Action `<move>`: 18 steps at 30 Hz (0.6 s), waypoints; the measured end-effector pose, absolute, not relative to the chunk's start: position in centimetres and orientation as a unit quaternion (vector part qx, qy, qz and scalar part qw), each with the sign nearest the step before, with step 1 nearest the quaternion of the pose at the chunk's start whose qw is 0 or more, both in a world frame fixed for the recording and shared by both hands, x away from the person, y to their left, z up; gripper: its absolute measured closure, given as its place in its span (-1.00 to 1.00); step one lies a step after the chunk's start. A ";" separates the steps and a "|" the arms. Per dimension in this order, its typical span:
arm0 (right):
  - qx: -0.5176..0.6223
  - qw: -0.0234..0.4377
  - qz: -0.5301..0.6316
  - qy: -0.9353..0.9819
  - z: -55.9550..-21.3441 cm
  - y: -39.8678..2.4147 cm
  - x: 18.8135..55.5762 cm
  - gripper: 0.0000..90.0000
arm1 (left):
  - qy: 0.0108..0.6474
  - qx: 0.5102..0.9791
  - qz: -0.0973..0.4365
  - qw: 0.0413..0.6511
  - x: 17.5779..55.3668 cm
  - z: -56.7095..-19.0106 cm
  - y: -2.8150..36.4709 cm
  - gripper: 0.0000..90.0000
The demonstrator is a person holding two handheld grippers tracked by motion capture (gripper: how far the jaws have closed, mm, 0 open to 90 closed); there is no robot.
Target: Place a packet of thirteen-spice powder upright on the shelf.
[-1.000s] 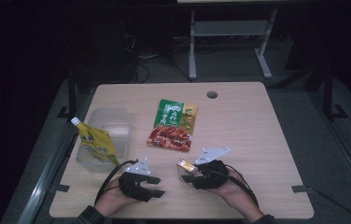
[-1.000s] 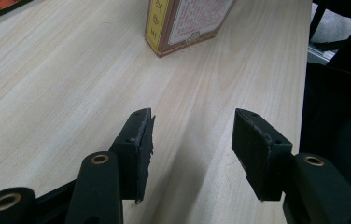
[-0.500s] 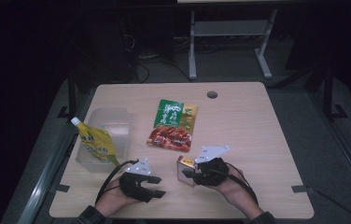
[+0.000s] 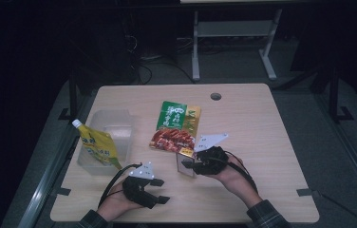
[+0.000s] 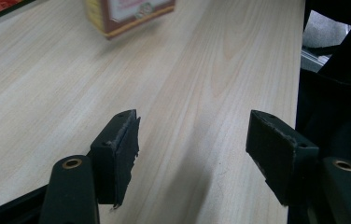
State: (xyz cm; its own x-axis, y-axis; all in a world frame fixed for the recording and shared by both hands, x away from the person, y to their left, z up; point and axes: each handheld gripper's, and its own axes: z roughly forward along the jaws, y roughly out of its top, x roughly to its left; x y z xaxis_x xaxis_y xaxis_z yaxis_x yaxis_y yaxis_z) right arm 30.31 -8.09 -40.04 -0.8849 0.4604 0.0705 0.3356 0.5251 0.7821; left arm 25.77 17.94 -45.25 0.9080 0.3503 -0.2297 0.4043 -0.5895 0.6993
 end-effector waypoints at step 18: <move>0.169 0.065 0.432 0.883 -37.7 -3.4 36.3 0.49 | 0.207 0.892 -0.038 0.401 25.8 -45.2 18.1 -0.25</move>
